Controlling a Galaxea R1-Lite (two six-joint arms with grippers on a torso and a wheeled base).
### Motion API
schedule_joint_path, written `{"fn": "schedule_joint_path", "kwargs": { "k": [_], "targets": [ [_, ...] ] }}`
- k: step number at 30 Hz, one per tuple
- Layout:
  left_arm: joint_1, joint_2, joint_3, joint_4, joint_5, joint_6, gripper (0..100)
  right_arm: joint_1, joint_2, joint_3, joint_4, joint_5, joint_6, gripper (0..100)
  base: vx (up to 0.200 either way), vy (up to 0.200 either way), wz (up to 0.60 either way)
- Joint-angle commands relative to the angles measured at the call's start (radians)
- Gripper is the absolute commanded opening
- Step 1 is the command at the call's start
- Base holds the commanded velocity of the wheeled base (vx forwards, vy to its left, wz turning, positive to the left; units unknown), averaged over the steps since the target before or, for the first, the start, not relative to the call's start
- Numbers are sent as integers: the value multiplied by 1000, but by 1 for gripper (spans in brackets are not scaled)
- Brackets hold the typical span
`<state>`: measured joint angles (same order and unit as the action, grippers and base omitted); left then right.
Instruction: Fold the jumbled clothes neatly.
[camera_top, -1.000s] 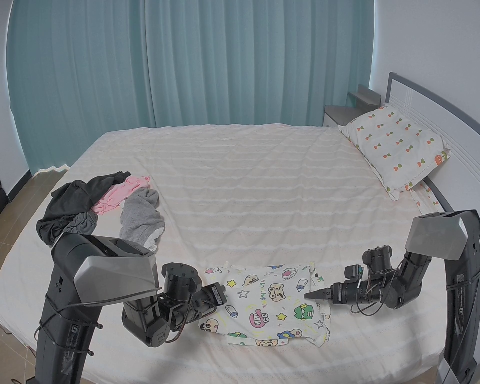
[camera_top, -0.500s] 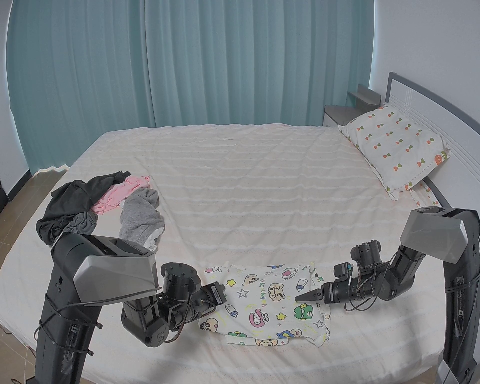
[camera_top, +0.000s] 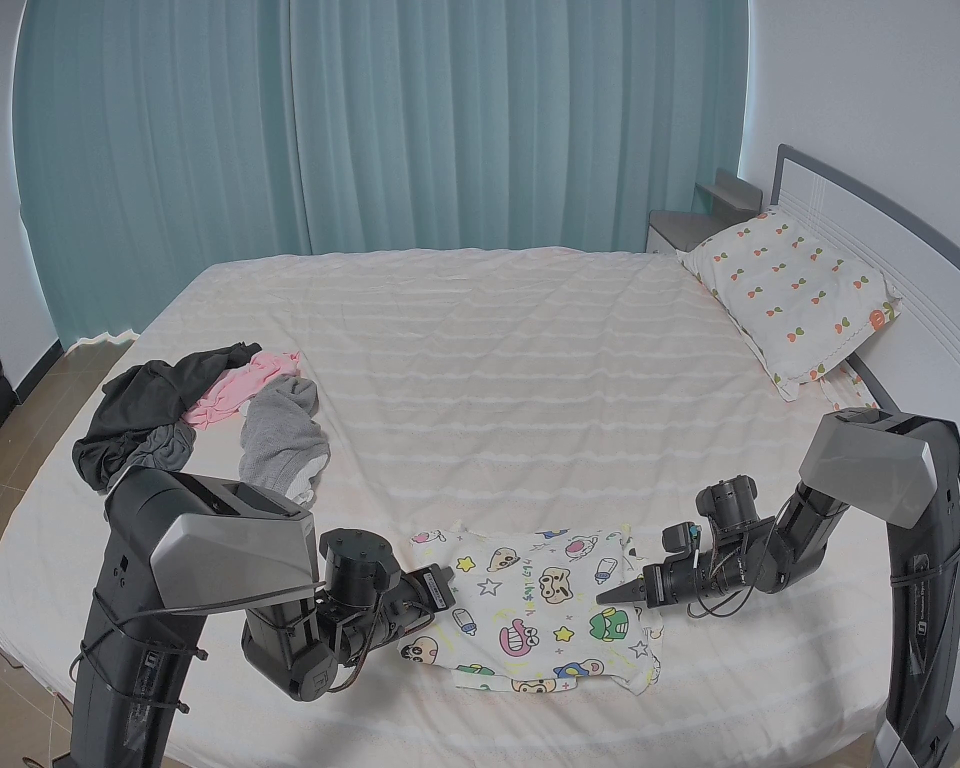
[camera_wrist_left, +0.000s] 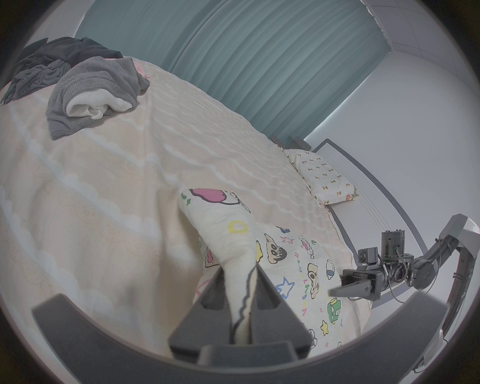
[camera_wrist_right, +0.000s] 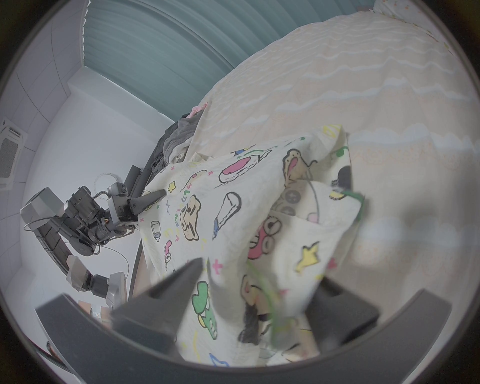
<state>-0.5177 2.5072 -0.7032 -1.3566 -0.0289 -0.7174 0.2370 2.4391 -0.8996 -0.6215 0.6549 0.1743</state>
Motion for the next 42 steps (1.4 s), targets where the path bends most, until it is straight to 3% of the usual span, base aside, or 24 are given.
{"fn": "schedule_joint_path", "kwargs": {
  "k": [1, 9, 19, 42],
  "targets": [
    [-1, 2, 2, 1, 0, 3, 0, -1, 0, 2, -3, 2, -7, 0, 0, 0, 0],
    [-12, -4, 5, 13, 3, 3, 0, -2, 0, 7, -6, 2, -15, 0, 0, 0, 0],
    [-39, -19, -13, 85, 64, 0, 0, -5, 0, 10, -7, 8, -13, 0, 0, 0, 0],
    [-39, -48, 34, 80, 69, -2, 0, -5, -6, 37, -44, 8, -48, 0, 0, 200, 0]
  ]
}}
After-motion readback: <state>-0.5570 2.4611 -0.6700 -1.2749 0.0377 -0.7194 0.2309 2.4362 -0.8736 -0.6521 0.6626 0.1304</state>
